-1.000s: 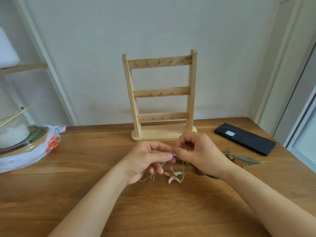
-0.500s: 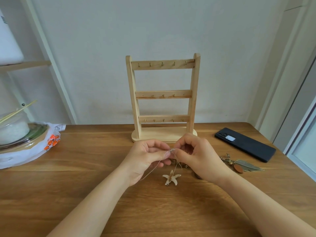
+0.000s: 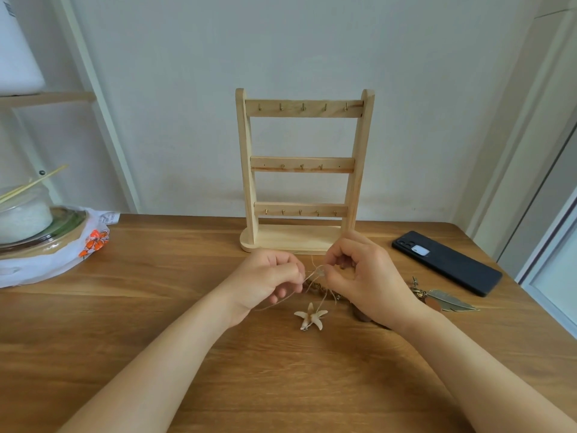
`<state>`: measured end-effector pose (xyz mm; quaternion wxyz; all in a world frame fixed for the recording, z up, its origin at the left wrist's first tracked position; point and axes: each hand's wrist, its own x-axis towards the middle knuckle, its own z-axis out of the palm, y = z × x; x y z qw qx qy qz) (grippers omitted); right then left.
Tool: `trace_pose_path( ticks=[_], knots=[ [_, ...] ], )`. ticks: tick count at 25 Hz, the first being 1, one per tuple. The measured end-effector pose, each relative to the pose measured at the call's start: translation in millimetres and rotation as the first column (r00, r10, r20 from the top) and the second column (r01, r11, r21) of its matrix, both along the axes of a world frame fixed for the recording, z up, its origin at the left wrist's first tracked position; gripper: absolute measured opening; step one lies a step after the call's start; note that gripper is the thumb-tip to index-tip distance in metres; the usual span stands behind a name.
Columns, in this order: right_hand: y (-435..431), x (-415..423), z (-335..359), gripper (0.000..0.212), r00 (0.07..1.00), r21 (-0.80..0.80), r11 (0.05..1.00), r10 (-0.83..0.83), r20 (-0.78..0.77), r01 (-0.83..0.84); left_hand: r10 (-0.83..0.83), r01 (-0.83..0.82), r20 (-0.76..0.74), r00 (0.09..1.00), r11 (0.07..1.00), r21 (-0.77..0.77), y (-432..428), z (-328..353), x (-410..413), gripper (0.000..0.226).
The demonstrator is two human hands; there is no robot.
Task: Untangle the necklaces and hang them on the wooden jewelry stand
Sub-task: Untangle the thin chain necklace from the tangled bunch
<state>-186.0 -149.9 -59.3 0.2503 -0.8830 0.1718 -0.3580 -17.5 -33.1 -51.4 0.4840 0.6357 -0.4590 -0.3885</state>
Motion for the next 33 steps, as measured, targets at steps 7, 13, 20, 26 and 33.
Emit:
trace_pose_path(
  ticks=[7, 13, 20, 26, 33],
  knots=[
    [1, 0, 3, 0.009, 0.999, 0.135, 0.99, 0.03, 0.021, -0.033, 0.051, -0.05, 0.002, 0.999, 0.988, -0.144, -2, -2, -2, 0.008],
    [4, 4, -2, 0.011, 0.999, 0.027, 0.998, 0.051, -0.01, -0.051, -0.053, 0.056, 0.047, 0.997, 0.996, -0.065, -1, -1, -2, 0.019],
    [-4, -2, 4, 0.011, 1.0, 0.428, 0.904, -0.007, 0.018, -0.002, -0.119, 0.063, -0.297, 0.947, 0.979, -0.192, 4, 7, 16, 0.019],
    [8, 4, 12, 0.019, 0.963, 0.856, 0.443, 0.106, 0.246, -0.267, -0.199, 0.06, -0.564, 0.802, 0.965, -0.255, 1, 10, 15, 0.012],
    [7, 4, 13, 0.012, 0.975, 0.87, 0.44, 0.094, 0.199, -0.22, -0.153, 0.072, -0.442, 0.884, 0.978, -0.194, 3, 7, 24, 0.014]
  ],
)
